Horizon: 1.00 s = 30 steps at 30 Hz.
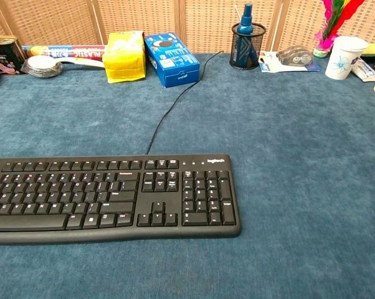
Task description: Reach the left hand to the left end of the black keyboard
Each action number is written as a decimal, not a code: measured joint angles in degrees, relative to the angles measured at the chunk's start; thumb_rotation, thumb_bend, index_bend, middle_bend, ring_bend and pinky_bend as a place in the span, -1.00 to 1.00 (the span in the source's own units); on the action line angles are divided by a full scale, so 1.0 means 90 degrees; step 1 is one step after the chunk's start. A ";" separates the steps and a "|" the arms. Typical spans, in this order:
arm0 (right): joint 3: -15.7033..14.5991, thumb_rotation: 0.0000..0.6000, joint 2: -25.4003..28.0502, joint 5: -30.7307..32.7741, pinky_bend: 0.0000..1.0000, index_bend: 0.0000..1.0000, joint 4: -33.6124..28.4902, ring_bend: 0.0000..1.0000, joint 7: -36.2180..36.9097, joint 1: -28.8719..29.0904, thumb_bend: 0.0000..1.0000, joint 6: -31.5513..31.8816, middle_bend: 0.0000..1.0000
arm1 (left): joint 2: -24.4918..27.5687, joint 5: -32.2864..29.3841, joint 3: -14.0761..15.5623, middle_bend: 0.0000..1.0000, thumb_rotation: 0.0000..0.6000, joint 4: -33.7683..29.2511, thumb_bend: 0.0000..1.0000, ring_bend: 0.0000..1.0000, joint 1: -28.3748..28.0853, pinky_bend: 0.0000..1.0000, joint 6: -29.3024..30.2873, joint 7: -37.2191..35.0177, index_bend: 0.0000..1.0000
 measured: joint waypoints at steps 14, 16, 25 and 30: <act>0.0008 -1.00 0.0048 -0.0021 -0.39 -0.57 -0.0051 -0.39 -0.0006 -0.0084 -0.40 0.0146 -0.43 | -0.0084 0.0052 -0.0016 0.66 -1.00 0.0081 -0.57 0.58 -0.0036 0.01 -0.0026 0.0000 -0.30; 0.0017 -1.00 0.0050 -0.0001 -0.38 -0.57 -0.0056 -0.36 0.0003 -0.0106 -0.40 0.0178 -0.43 | -0.0022 0.0134 -0.0017 0.90 -1.00 0.0004 -0.57 0.86 -0.0060 0.45 -0.0012 0.0024 -0.30; 0.0063 -1.00 0.0064 0.0039 -0.31 -0.57 -0.0010 -0.16 0.0079 -0.0136 -0.40 0.0224 -0.34 | 0.0529 0.0299 0.0205 1.00 -1.00 -0.0639 -0.57 1.00 -0.0227 1.00 -0.0558 0.0288 -0.30; 0.0079 -1.00 0.0035 0.0068 -0.30 -0.57 0.0075 -0.14 0.0179 -0.0129 -0.40 0.0191 -0.32 | 0.0779 0.0257 0.0326 1.00 -1.00 -0.0972 -0.59 1.00 -0.0335 1.00 -0.0951 0.0546 -0.30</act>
